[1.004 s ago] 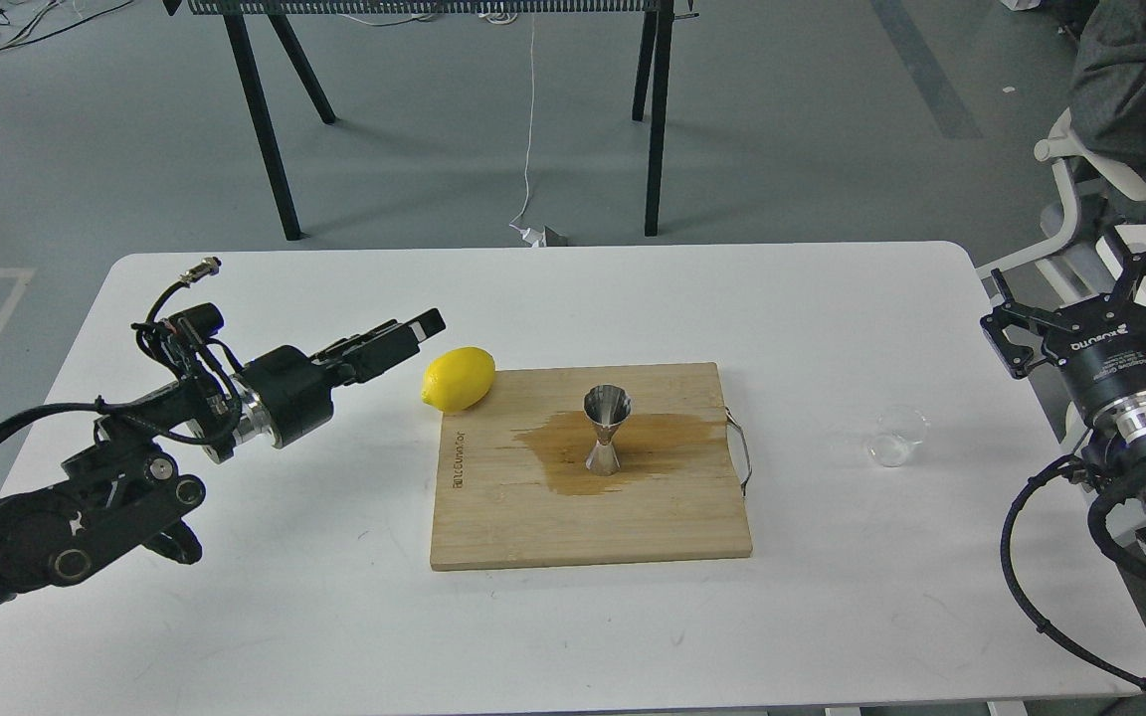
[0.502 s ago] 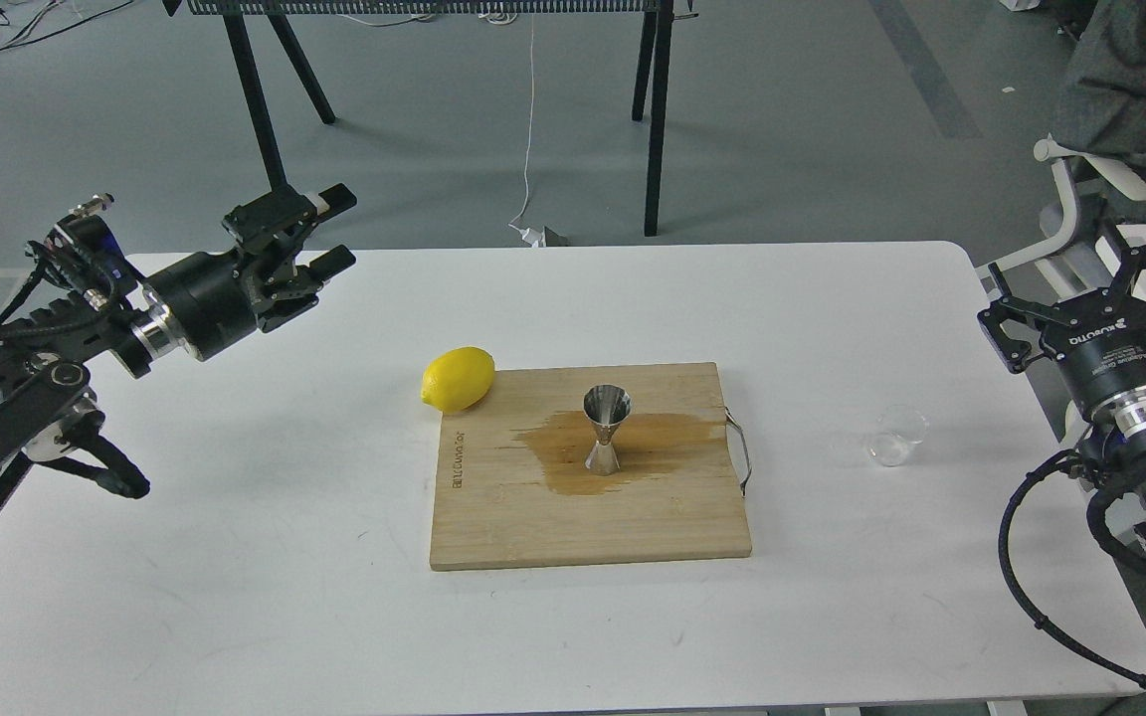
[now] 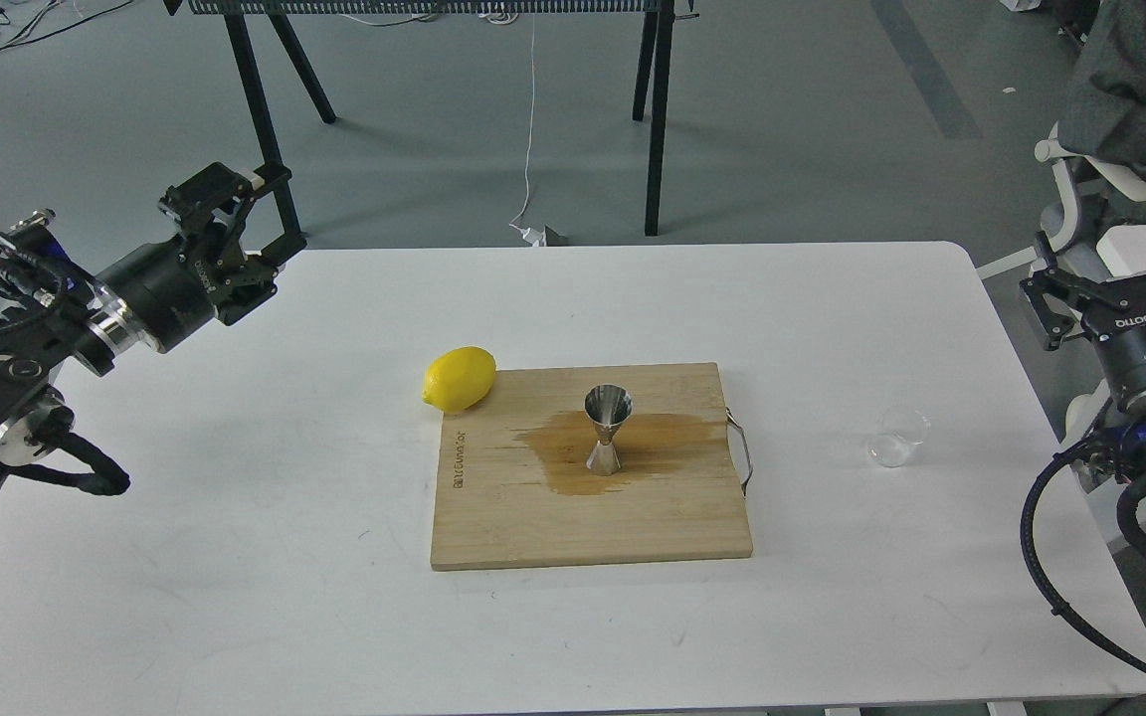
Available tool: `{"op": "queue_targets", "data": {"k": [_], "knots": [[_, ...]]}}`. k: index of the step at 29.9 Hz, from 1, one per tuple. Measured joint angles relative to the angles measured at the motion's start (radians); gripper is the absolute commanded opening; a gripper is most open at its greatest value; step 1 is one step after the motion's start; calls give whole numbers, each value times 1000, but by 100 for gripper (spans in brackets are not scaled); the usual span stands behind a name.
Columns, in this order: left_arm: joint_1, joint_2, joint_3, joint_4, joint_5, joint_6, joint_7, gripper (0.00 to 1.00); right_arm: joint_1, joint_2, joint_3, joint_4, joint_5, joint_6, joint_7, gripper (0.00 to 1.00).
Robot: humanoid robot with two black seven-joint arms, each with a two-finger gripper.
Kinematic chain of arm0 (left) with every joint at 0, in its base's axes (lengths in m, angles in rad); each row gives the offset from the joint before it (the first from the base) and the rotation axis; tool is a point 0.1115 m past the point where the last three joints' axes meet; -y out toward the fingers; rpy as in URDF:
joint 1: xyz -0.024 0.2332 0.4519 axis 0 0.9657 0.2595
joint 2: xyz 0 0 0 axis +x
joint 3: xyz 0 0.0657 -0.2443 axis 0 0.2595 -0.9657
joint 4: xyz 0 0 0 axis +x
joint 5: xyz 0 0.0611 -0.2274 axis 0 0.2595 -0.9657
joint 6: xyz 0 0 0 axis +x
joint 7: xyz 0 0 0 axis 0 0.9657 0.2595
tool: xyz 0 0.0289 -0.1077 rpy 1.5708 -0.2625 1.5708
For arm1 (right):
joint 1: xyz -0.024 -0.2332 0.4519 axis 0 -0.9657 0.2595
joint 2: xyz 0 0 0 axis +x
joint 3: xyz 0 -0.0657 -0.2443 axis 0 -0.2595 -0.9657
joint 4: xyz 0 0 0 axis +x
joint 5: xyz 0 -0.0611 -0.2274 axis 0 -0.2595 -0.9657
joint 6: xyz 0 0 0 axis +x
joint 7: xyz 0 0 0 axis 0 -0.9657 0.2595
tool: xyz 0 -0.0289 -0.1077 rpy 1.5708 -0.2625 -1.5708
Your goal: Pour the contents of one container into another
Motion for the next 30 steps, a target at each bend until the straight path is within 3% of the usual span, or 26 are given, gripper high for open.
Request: {"op": "queue_targets", "data": {"k": [10, 30], "knots": [[19, 5, 1, 1, -2, 0, 0, 93, -214, -3, 85, 177, 61, 0, 4, 99], [37, -8, 2, 23, -2, 0, 0, 94, -345, 2, 103, 279, 124, -17, 0, 99]]}}
